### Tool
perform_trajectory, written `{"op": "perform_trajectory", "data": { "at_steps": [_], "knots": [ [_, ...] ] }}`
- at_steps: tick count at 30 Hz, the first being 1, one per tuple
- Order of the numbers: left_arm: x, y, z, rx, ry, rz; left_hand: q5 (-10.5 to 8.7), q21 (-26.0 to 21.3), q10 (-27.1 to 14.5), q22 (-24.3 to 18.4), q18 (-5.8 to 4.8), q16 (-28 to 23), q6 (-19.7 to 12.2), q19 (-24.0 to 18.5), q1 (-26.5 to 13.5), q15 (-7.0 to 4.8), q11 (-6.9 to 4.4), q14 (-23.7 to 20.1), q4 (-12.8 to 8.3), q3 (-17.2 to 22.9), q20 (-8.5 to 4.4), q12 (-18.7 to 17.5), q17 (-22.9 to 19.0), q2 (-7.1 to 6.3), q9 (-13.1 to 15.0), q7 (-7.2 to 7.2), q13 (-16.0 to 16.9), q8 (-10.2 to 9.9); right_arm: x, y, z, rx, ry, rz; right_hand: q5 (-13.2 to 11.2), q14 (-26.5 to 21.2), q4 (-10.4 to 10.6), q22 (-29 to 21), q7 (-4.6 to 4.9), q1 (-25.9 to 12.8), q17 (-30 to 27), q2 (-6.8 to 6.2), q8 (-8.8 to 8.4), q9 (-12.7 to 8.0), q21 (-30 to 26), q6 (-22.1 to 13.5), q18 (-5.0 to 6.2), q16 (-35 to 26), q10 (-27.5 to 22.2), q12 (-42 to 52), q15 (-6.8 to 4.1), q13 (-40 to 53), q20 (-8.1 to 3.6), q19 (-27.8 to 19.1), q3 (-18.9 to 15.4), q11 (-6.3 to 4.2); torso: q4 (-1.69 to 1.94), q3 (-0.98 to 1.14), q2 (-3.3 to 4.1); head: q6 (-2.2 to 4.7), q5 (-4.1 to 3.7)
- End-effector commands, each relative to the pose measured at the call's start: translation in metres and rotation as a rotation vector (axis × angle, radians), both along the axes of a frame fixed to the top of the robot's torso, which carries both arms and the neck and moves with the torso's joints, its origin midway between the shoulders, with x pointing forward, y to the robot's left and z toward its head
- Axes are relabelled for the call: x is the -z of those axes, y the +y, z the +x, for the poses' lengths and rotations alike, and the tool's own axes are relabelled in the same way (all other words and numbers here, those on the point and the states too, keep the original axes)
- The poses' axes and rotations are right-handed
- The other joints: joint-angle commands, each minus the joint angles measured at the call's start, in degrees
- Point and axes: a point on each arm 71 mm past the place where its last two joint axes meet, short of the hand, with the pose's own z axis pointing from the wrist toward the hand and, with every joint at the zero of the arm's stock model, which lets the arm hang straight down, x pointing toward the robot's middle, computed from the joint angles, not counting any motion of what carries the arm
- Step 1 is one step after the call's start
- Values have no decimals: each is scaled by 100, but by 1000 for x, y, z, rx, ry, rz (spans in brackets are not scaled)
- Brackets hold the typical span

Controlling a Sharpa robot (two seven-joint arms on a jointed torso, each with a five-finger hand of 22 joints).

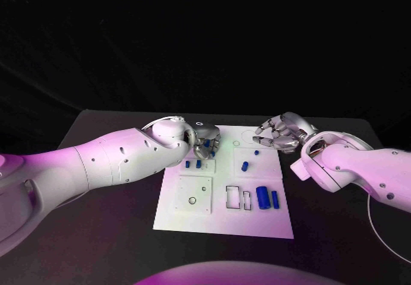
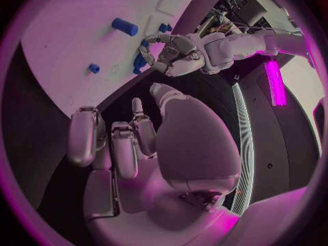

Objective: Assemble the parts on the task board

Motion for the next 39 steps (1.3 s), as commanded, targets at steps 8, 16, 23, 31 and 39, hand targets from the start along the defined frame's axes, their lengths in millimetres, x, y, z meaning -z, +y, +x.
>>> {"op": "perform_trajectory", "data": {
  "at_steps": [8, 16, 23, 31, 39],
  "knots": [
    [5, -3, -3, 12, 39, -8, -101, 283, 309, 496, -110, 172, 286, 185, -24, -17, -32, 187, -118, 106, -9, -155, 183, 175, 45, -19, -103, -100, 0, 2, 0, -14, -3, -2, 38, 521, 0, 213, -15, -48, 1244, -2, 31, 5, -23, -40, 114, -33, -30, -10, -43, 101, -1, -42, 37, -11, -2, 4, -3, 3, -8],
    [5, -1, -2, -3, 36, -20, -149, 460, 546, 607, -150, 199, 441, 307, -36, -27, -43, 298, -252, 175, -17, -378, 205, 275, 90, -29, -205, -203, 0, 2, 0, -14, -3, -3, 40, 522, -1, 219, -16, -47, 1248, 2, 37, 13, -17, -36, 112, -32, -23, -3, -44, 109, -2, -37, 48, -12, 1, 4, -2, 9, -11],
    [1, 3, -1, -15, 16, -48, -159, 512, 614, 640, -161, 205, 474, 343, -27, -30, -45, 323, -321, 208, -24, -466, 217, 287, 104, -25, -235, -246, 0, 2, 0, -14, -3, -3, 41, 522, -3, 215, -17, -44, 1247, 3, 40, 17, -24, -35, 114, -32, -21, -2, -45, 109, -2, -39, 56, -13, 3, -3, -6, 36, -16],
    [-11, 14, -4, -34, -11, -107, -136, 531, 668, 655, -166, 199, 484, 358, -55, -29, -40, 332, -355, 218, -25, -528, 205, 274, 109, -16, -253, -287, 0, 1, 1, -11, -4, -5, 41, 522, -3, 215, -17, -44, 1247, 3, 40, 17, -24, -35, 114, -32, -21, -2, -45, 109, -2, -39, 56, -13, 18, -8, -20, 66, -32],
    [-21, 32, -8, -62, -23, -161, -117, 539, 695, 662, -168, 191, 496, 366, -81, -30, -37, 333, -368, 216, -26, -561, 189, 259, 114, -10, -262, -306, 1, 1, 1, -11, -3, -5, 41, 522, -3, 215, -17, -44, 1247, 3, 40, 17, -24, -35, 114, -32, -21, -2, -45, 109, -2, -39, 56, -13, 46, -11, -35, 80, -23]
  ]
}}
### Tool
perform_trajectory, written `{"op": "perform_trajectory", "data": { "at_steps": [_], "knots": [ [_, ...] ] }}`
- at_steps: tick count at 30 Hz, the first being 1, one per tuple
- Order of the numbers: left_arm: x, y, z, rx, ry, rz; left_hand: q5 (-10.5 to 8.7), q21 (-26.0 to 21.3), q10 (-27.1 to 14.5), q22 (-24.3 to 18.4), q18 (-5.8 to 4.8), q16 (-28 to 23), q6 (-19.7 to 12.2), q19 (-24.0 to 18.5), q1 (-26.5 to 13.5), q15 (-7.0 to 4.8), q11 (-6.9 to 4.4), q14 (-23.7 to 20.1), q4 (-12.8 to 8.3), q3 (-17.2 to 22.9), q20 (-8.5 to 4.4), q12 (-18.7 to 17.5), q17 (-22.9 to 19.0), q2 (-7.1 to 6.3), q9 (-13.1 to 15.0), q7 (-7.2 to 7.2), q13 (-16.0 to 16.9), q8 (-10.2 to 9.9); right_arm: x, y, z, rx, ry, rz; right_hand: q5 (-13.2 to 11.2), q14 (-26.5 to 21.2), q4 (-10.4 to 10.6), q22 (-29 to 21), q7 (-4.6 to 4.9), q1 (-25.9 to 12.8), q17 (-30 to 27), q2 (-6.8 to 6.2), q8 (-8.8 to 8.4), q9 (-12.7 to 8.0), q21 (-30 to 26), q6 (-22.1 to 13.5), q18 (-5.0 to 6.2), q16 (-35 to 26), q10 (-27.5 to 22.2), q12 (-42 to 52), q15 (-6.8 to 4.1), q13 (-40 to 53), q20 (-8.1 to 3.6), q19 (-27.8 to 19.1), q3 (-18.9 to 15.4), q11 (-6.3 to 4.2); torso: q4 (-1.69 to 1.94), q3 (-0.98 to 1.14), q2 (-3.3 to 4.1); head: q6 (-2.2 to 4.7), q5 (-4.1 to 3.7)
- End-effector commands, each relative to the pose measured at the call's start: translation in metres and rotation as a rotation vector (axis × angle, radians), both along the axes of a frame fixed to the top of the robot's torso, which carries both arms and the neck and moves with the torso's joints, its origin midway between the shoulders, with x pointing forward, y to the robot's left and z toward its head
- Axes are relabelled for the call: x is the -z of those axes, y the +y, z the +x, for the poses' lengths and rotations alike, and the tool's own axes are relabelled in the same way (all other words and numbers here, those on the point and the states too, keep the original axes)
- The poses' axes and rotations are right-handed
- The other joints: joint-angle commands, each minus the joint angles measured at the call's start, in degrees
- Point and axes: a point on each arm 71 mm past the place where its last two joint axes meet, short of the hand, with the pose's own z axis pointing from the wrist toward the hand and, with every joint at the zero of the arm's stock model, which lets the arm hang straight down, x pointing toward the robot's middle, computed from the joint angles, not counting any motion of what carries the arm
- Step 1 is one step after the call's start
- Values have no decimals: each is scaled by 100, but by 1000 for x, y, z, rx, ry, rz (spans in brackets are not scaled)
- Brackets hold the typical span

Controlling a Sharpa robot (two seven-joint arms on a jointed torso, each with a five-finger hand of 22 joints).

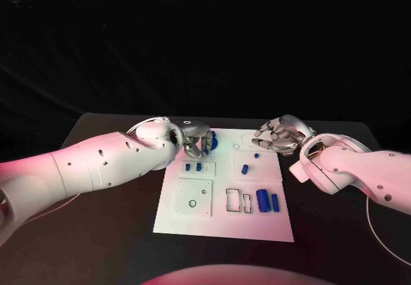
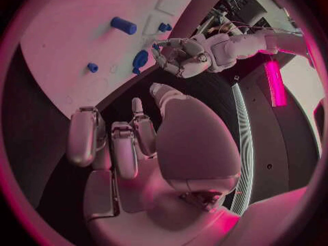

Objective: Assemble the parts on the task board

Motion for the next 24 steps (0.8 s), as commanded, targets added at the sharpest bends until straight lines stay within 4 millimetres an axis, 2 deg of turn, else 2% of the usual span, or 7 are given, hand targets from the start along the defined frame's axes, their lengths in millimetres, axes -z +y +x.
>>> {"op": "perform_trajectory", "data": {
  "at_steps": [1, 5, 9, 14, 24],
  "knots": [
    [-5, 3, -2, -14, -9, -55, 15, 29, 43, 664, -79, 22, 30, 39, -60, -14, -16, 235, -27, 3, -7, -28, -6, 10, 12, 5, -8, -41, 0, 2, 0, -14, -3, -4, 18, 522, -3, 217, -17, -44, 1244, 3, 40, 5, -24, -35, 114, -32, -21, -2, -45, 111, -2, -39, 24, -13, 19, -8, -7, 10, 0],
    [-6, 13, -3, -32, 7, -57, 19, 20, 49, 661, -77, 16, 31, 36, -72, -14, -15, 234, -30, 1, -7, -42, -16, 4, 13, 5, -12, -50, 1, 2, 0, -15, -1, -4, 19, 523, -6, 219, -17, -40, 1247, 2, 41, 10, -24, -37, 114, -31, -23, -4, -45, 109, -3, -38, 33, -14, 22, -13, -5, 9, -3],
    [-4, 21, -3, -49, 29, -45, 19, 10, 65, 659, -75, 7, 39, 32, -108, -14, -13, 232, -30, -11, -7, -72, -34, -13, 17, 5, -20, -67, 1, 2, 0, -15, -1, -5, 19, 523, -6, 219, -17, -40, 1247, 2, 41, 10, -24, -37, 114, -31, -23, -4, -45, 109, -3, -38, 33, -14, 6, -4, -3, 1, 18],
    [-1, 30, -1, -70, 51, -35, 26, 2, 69, 657, -73, 0, 37, 28, -125, -13, -12, 230, -33, -15, -7, -95, -45, -23, 17, 4, -27, -82, 1, 2, 0, -15, 0, -5, 19, 523, -6, 219, -17, -40, 1247, 2, 41, 10, -24, -37, 114, -31, -23, -4, -45, 109, -3, -38, 33, -14, 5, -5, 5, 2, 13],
    [3, 35, 1, -85, 78, -21, 51, -23, 72, 649, -69, -19, 27, 15, -147, -11, -10, 220, -41, -13, -5, -138, -80, -29, 16, 1, -39, -113, 1, 2, 0, -15, 1, -5, 19, 523, -6, 219, -17, -40, 1247, 2, 41, 10, -24, -37, 114, -31, -23, -4, -45, 109, -3, -38, 33, -14, 0, 2, 4, -17, 13]
  ]
}}
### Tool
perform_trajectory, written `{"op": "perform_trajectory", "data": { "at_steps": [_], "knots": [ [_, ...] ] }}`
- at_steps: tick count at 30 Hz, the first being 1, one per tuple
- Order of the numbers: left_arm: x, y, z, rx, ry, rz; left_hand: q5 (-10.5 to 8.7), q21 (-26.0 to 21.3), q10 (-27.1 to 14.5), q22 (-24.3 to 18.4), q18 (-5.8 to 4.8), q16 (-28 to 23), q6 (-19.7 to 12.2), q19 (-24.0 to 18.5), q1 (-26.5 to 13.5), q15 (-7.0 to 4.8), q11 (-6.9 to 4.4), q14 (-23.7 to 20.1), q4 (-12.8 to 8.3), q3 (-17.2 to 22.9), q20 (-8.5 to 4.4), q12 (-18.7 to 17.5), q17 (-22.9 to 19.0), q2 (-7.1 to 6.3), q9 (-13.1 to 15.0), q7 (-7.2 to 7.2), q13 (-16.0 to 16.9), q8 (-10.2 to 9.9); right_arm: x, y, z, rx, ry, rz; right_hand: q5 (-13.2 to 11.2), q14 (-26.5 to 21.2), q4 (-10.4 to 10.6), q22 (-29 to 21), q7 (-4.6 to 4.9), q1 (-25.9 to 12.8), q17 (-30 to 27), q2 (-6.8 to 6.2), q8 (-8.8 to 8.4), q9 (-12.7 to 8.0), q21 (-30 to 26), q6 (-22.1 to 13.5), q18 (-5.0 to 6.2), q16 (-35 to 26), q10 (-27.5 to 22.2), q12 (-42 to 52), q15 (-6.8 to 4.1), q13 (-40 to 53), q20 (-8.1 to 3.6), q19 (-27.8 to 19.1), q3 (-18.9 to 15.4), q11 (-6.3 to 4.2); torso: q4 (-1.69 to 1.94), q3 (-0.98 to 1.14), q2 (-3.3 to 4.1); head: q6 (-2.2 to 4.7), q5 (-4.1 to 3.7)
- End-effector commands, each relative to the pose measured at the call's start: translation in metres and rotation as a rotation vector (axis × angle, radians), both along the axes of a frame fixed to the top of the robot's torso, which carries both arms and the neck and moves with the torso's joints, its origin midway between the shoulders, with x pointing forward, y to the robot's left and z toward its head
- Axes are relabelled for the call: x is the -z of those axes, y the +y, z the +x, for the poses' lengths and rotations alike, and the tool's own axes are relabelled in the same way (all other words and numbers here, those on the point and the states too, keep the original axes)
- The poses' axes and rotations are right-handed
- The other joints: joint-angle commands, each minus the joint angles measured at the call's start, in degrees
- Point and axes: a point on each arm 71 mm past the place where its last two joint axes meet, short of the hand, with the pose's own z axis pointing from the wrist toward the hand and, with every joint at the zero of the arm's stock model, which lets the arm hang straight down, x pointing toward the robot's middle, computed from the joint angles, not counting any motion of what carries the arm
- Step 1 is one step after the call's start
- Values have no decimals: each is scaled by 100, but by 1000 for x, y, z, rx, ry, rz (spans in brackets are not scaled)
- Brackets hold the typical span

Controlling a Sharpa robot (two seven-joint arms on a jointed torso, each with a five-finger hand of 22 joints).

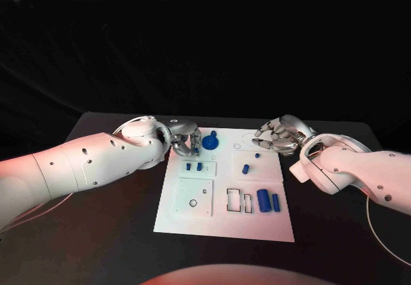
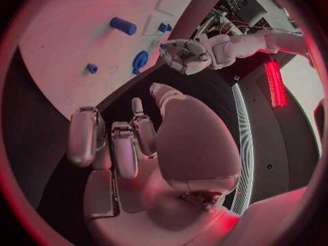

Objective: Assemble the parts on the task board

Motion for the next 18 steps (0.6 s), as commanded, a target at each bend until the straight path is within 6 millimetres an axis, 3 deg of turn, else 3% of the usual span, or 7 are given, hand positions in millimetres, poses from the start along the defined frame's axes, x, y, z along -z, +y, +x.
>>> {"op": "perform_trajectory", "data": {
  "at_steps": [1, 18],
  "knots": [
    [2, -1, 0, -3, 35, 6, 27, -22, 32, 650, -69, -19, 27, 16, -56, -11, -11, 221, -26, 3, -5, -20, -6, 3, 8, 1, -7, -30, 0, 1, -1, -14, -1, -5, 19, 523, -6, 214, -17, -40, 1248, 2, 20, 6, -24, -37, 113, -31, -23, -4, -45, 109, -3, -38, 33, -14, -2, 4, 1, -10, -2],
    [7, -3, 0, 0, 61, 9, 32, -37, 41, 646, -67, -22, 28, 8, -77, -9, -8, 217, -26, -1, -4, -43, -9, 4, 10, 4, -12, -45, 0, 1, -1, -14, -1, -4, 19, 523, -6, 214, -17, -40, 1248, 2, 20, 6, -24, -37, 113, -31, -23, -4, -45, 109, -3, -38, 33, -14, 0, -1, -1, -18, -4]
  ]
}}
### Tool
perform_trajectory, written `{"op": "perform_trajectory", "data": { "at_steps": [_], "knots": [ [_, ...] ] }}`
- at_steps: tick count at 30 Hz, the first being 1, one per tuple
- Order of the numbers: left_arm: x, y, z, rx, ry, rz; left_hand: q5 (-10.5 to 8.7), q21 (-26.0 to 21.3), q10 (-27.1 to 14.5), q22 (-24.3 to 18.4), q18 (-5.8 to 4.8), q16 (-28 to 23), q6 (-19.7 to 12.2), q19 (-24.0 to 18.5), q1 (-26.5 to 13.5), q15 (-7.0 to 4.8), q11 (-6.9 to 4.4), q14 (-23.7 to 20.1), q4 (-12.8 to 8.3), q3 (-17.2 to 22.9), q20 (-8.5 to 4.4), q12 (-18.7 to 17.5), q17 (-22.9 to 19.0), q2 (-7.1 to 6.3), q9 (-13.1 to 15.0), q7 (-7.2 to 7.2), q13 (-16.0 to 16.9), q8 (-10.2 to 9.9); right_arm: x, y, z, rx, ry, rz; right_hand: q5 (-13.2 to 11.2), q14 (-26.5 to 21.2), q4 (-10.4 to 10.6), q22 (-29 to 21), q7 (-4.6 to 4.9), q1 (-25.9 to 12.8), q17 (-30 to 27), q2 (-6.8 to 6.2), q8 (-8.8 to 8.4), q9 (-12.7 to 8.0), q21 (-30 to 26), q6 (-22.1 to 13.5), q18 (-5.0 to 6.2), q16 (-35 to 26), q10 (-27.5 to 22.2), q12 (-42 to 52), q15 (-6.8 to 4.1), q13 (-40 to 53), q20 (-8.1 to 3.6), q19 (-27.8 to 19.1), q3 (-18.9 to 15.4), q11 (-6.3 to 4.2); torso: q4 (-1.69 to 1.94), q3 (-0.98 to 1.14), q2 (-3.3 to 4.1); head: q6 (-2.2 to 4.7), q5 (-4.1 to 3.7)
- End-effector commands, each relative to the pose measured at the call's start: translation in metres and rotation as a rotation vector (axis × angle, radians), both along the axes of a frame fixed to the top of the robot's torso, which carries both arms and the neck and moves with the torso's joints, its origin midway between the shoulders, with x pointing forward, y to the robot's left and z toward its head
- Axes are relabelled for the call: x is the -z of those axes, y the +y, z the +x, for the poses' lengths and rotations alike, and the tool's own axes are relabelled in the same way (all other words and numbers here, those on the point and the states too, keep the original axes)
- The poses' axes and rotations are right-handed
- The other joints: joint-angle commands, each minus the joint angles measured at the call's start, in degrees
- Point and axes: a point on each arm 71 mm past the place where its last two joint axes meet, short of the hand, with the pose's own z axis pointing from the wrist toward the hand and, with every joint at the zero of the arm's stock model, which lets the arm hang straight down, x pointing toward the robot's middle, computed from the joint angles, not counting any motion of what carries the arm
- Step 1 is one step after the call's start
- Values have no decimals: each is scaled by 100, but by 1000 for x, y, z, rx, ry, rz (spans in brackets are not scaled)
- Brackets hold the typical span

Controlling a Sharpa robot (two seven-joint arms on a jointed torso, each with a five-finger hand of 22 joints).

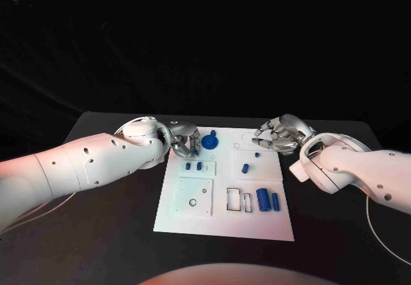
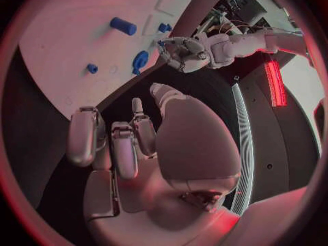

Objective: Assemble the parts on the task board

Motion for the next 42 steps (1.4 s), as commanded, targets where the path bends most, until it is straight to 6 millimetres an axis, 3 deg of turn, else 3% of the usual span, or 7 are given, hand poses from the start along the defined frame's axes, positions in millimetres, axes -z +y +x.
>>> {"op": "perform_trajectory", "data": {
  "at_steps": [1, 28, 32, 42],
  "knots": [
    [1, -2, 0, 5, 22, -2, 16, -37, 41, 646, -66, -22, 29, 8, -77, -9, -8, 217, -26, 0, -4, -27, -6, 4, 10, 4, -8, -40, 0, 1, -1, -14, -2, -5, 19, 523, -6, 215, -17, -40, 1249, 2, 20, 7, -24, -37, 113, -31, -23, -4, -45, 109, -3, -37, 33, -14, 2, -6, 0, -1, 3],
    [8, -4, 0, 1, 58, 24, -87, -81, 72, 636, -59, -40, 23, -16, -145, -5, -3, 200, -39, -44, 1, -93, -42, -20, 17, 7, -11, -103, 0, 1, -1, -14, -2, -5, 19, 523, -6, 215, -17, -40, 1249, 2, 20, 7, -24, -37, 113, -31, -23, -4, -45, 109, -3, -37, 33, -14, 4, -6, -2, -28, -6],
    [8, -4, 1, -1, 57, 24, -45, -140, 27, 620, -53, -70, -145, -46, -312, 39, 49, 175, 15, -130, 29, -218, -107, -126, -22, 73, -37, -270, 0, 1, -1, -14, -3, -5, 19, 523, -6, 215, -17, -40, 1249, 2, 20, 7, -24, -37, 113, -31, -23, -4, -45, 109, -3, -37, 33, -14, 4, -6, -4, -25, -4],
    [7, -3, 1, -12, 45, 18, 7, -214, -4, 597, -38, -103, -293, -77, -404, 64, 80, 149, 50, -174, 57, -351, -179, -191, -60, 109, -70, -419, 0, 1, 0, -12, -4, -5, 19, 522, -7, 214, -17, -39, 1245, 1, 21, 11, -28, -39, 114, -32, -24, -5, -46, 107, -3, -38, 40, -14, 3, -8, 0, -18, -6]
  ]
}}
